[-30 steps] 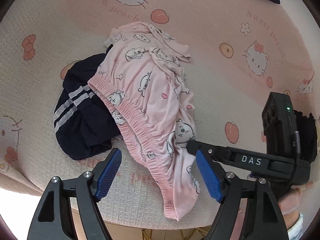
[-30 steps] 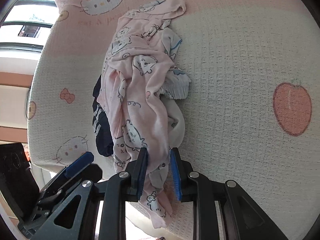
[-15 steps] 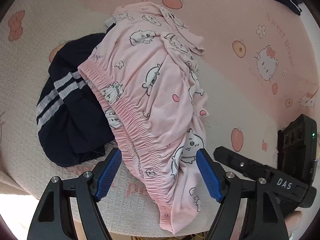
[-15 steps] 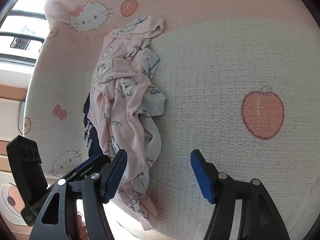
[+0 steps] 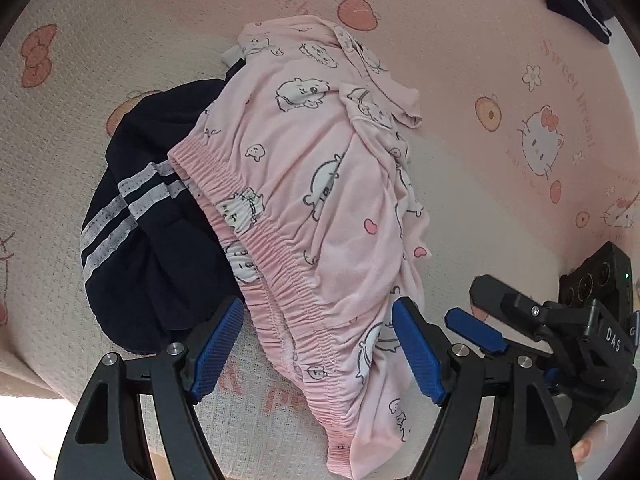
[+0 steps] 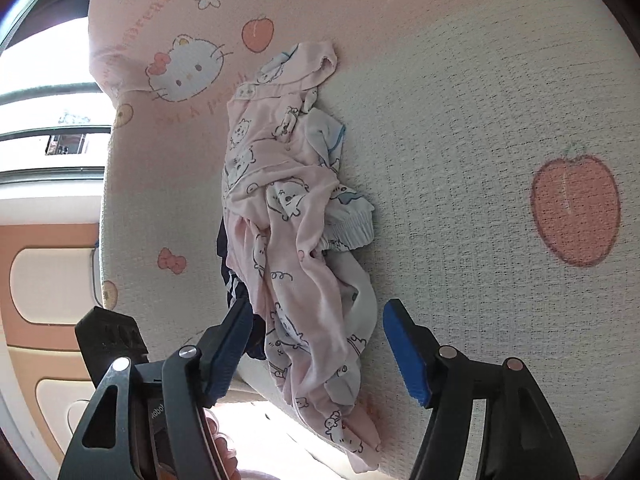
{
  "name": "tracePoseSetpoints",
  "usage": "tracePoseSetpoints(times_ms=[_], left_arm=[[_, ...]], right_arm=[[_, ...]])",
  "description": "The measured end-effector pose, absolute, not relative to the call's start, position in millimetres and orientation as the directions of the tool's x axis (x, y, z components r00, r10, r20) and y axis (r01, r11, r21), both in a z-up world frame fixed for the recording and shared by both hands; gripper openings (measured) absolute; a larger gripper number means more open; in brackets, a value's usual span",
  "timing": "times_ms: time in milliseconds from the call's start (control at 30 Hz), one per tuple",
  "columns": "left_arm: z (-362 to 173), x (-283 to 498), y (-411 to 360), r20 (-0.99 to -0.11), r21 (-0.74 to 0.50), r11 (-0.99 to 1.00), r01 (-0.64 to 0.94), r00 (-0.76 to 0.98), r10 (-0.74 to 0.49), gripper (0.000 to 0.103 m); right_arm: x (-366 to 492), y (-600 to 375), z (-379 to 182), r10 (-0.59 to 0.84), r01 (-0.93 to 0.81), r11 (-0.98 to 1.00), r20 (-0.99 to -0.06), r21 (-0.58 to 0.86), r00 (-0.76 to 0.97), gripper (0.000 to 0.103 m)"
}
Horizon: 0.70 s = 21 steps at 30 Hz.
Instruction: Fold clothes
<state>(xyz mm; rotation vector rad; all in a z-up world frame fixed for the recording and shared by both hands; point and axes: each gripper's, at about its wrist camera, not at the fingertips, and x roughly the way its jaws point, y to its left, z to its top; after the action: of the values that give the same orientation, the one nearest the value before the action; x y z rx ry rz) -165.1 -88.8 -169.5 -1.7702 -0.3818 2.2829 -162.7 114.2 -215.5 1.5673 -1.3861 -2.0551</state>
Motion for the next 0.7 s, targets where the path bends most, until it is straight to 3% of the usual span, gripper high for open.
tracePoseSetpoints(times_ms=[200,433,700], left_arm=[[-185,-169,-99,-0.890,-0.400,-0.916,0.026,-0.250,0.381,0.075],[-185,-159,-103,-0.848,-0.470,-0.882,0.027,-0.290,0.443,0.025],[-174,-158,-108,-0.816,-0.523,-0.852,0.022,-0.303,0.493,0.020]], right_arm=[[-158,102,-213,-0.638,-0.292,-0.605,-0.670,0.741,-0.379,0.067],[-157,93,-204,-0.595,-0.211,-0.684,-0.702,0.698,-0.391,0.068],[-162,72,-198,-0.557,-0.092,-0.763,-0.723,0.640,-0.409,0.073]])
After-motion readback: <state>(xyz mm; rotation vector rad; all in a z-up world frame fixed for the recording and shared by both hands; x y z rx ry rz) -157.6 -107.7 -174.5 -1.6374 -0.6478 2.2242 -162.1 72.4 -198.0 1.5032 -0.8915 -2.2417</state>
